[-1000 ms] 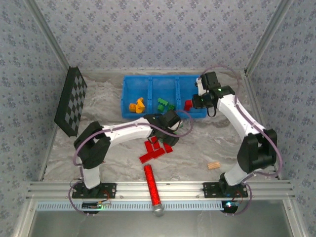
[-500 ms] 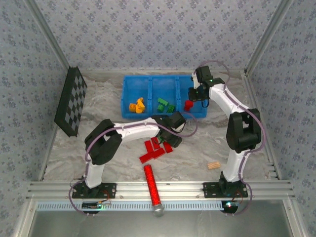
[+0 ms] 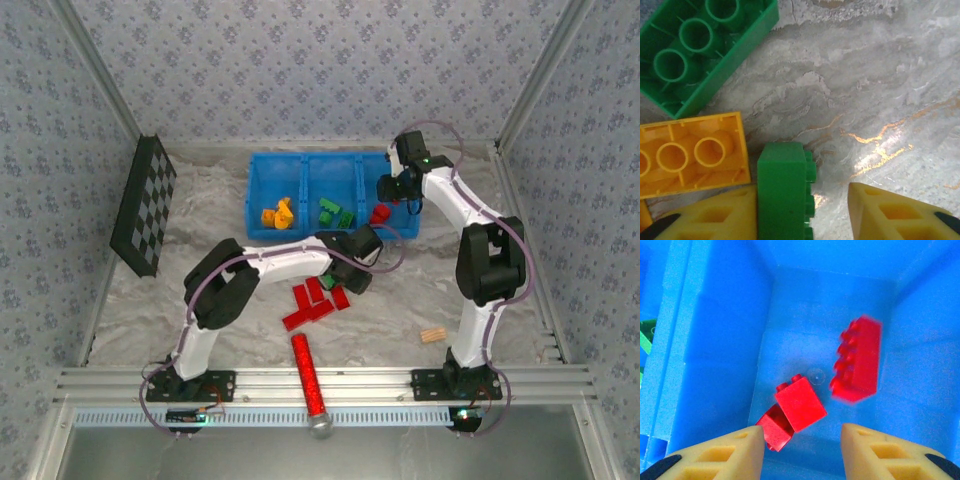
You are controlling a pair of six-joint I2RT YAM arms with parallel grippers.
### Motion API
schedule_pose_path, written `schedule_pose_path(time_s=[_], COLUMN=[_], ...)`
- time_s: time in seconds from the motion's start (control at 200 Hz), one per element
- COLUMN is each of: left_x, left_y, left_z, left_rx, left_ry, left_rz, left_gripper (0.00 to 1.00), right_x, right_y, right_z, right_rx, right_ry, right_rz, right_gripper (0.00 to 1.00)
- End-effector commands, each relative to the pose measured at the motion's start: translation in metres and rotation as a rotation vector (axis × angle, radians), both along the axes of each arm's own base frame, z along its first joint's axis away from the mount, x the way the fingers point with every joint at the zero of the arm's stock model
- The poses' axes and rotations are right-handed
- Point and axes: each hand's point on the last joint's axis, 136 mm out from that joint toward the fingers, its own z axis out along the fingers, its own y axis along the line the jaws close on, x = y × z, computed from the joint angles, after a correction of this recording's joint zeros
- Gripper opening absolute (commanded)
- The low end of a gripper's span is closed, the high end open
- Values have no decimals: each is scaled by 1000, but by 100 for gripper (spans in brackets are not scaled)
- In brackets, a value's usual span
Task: Sort the legos into containers by color
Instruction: Pick up the lego from the center of the table, then place the lego in the container.
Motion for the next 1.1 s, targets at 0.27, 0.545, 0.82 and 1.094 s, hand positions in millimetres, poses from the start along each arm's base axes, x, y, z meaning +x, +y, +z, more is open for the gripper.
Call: schedule_pose_path(time_s=[0.27, 0.545, 0.82, 1.094], left_x=[-3, 15, 75, 154], left_y=[8, 6, 26, 50], left_z=[-17, 49, 137, 134], left_rx=[46, -69, -248, -245], left_ry=[64, -11, -149, -194], left_rz=[65, 76, 169, 330], left_gripper=[24, 14, 14, 13], right_x=[-27, -88, -180, -237], right_y=[-12, -17, -7, 49], right_z=[56, 44, 3, -20], right_rx=[8, 79, 192, 209], right_ry=[-91, -45, 13, 55], right_rz=[-9, -57, -84, 79], right_gripper=[47, 48, 50, 58])
